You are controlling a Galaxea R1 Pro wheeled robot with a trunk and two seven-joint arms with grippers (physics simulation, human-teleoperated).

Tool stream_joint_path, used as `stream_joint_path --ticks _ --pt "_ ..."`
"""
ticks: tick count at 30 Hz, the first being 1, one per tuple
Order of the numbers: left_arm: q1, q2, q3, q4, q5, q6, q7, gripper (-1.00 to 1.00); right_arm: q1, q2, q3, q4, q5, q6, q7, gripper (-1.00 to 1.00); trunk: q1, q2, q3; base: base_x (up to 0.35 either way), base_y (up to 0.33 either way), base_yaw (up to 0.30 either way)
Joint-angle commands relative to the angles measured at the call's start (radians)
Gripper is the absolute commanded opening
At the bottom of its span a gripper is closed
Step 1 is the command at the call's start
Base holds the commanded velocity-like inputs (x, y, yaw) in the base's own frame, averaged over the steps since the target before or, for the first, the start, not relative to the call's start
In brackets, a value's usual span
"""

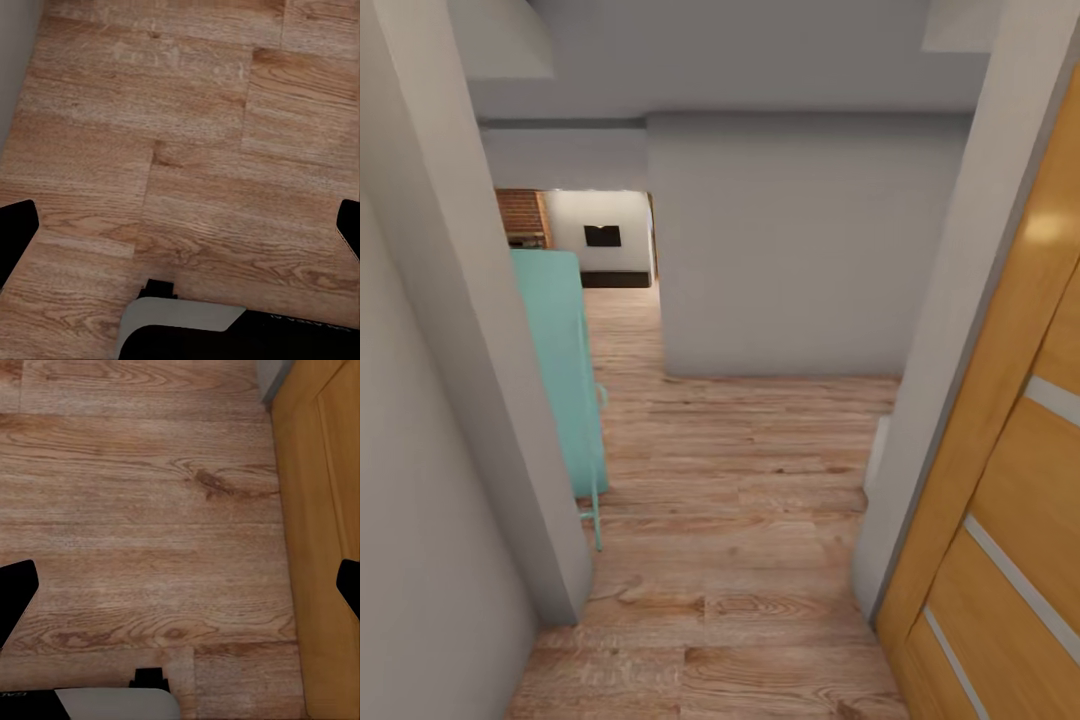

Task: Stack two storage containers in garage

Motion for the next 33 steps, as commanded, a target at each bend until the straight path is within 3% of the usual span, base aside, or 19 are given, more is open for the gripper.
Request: stream_joint_path --ticks 1,33 --pt "-0.002 0.0 0.002 0.004 -0.001 -0.007 0.003 1.0 -0.001 0.0 0.002 0.002 0.002 -0.003 -0.005 1.0 0.001 -0.002 -0.002 0.326 0.0 0.0" --pt "-0.002 -0.001 0.002 0.004 -0.001 -0.007 0.003 1.0 -0.001 0.0 0.002 0.002 0.002 -0.003 -0.005 1.0 0.001 -0.002 -0.002 0.326 0.0 0.0"
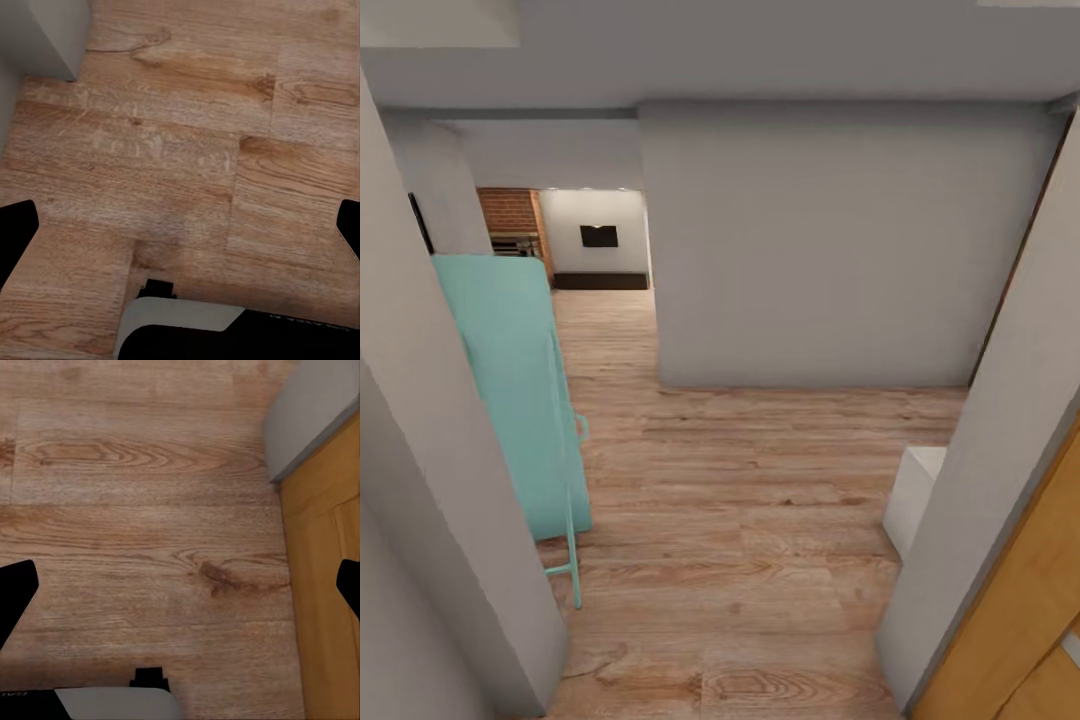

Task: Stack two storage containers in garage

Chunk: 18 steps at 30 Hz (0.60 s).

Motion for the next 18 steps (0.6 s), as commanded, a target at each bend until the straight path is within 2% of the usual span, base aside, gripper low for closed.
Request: stream_joint_path --ticks 1,18 --pt "-0.002 0.0 0.002 0.004 -0.001 -0.007 0.003 1.0 -0.001 0.0 0.002 0.001 0.002 -0.003 -0.004 1.0 0.001 -0.002 -0.002 0.326 0.0 0.0" --pt "-0.002 -0.001 0.002 0.004 -0.001 -0.007 0.003 1.0 -0.001 0.0 0.002 0.001 0.002 -0.003 -0.004 1.0 0.001 -0.002 -0.002 0.326 0.0 0.0"
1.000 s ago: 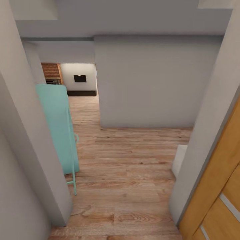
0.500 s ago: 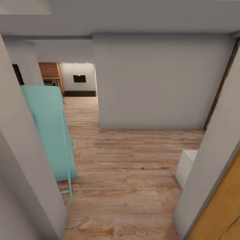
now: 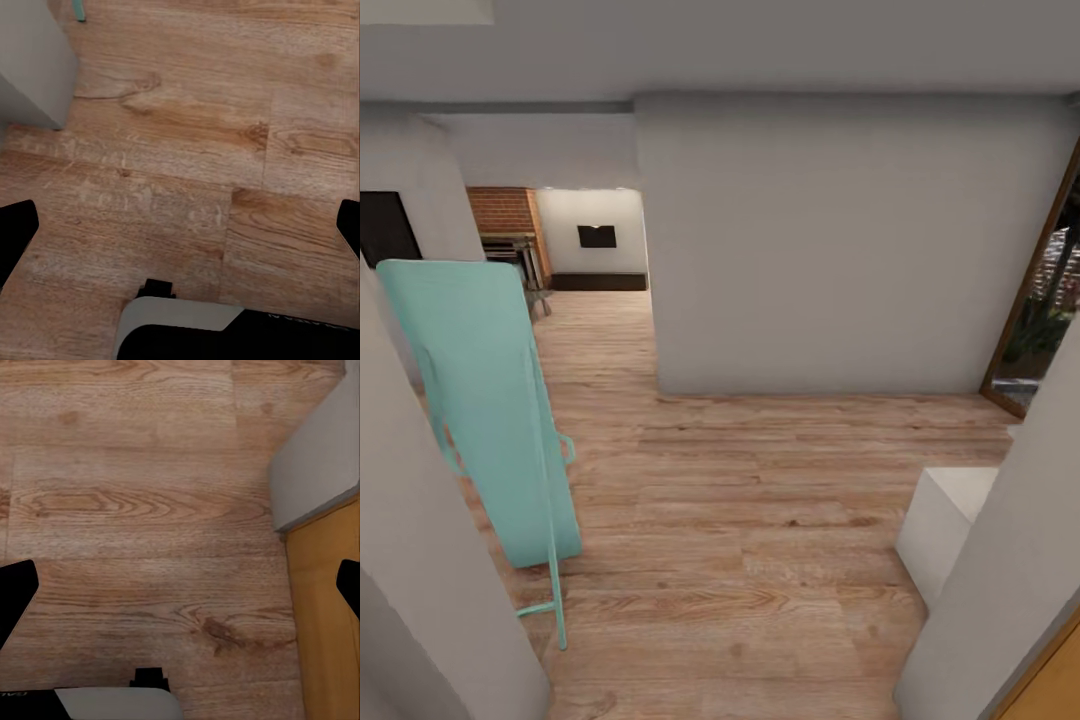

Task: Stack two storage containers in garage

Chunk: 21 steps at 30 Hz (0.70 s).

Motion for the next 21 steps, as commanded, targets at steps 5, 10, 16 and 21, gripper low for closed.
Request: stream_joint_path --ticks 5,10,16,21 --pt "-0.002 0.001 0.003 0.004 -0.002 -0.007 0.003 1.0 -0.001 0.0 0.002 0.001 0.003 -0.003 -0.004 1.0 0.001 -0.002 -0.002 0.326 0.0 0.0" --pt "-0.002 0.001 0.003 0.004 -0.002 -0.007 0.003 1.0 -0.001 0.0 0.002 0.001 0.004 -0.003 -0.005 1.0 0.001 -0.002 -0.002 0.326 0.0 0.0" --pt "-0.002 0.001 0.003 0.004 -0.002 -0.007 0.003 1.0 -0.001 0.0 0.002 0.001 0.004 -0.003 -0.005 1.0 0.001 -0.002 -0.002 0.326 0.0 0.0" --pt "-0.002 0.001 0.003 0.004 -0.002 -0.007 0.003 1.0 -0.001 0.0 0.003 0.001 0.006 -0.003 -0.004 1.0 0.001 -0.002 -0.002 0.326 0.0 0.0"
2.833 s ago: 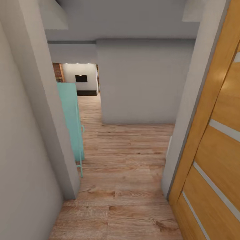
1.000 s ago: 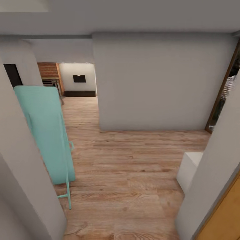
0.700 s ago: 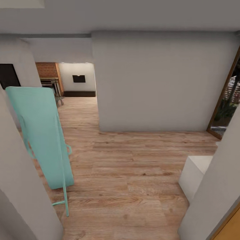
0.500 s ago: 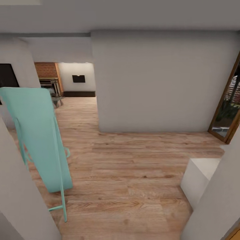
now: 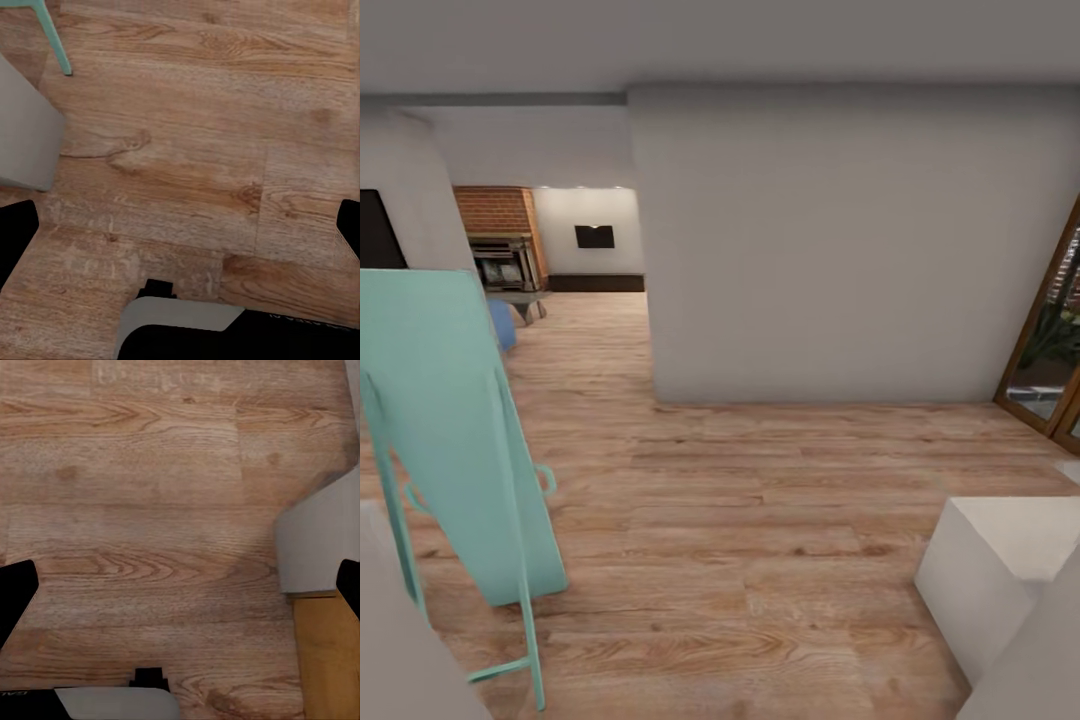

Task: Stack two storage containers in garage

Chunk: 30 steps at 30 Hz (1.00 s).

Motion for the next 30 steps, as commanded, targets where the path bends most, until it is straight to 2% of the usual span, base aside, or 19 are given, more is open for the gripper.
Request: stream_joint_path --ticks 1,21,27,30 --pt "-0.002 0.0 0.003 0.004 -0.001 -0.007 0.003 1.0 -0.001 0.0 0.002 0.001 0.003 -0.003 -0.005 1.0 0.001 -0.002 -0.002 0.326 0.0 0.0" --pt "-0.002 0.015 -0.003 -0.002 -0.001 -0.005 0.005 1.0 -0.001 0.0 0.002 0.001 0.003 -0.003 -0.004 1.0 0.001 -0.002 -0.002 0.326 0.0 0.0" --pt "-0.003 0.013 -0.005 -0.057 -0.009 0.001 0.005 1.0 -0.001 0.0 0.002 0.001 0.003 -0.003 -0.004 1.0 0.001 -0.002 -0.002 0.326 0.0 0.0" --pt "-0.003 0.014 -0.005 -0.069 -0.008 0.027 0.003 1.0 -0.001 0.0 0.002 0.001 0.003 -0.003 -0.004 1.0 0.001 -0.002 -0.002 0.326 0.0 0.0"
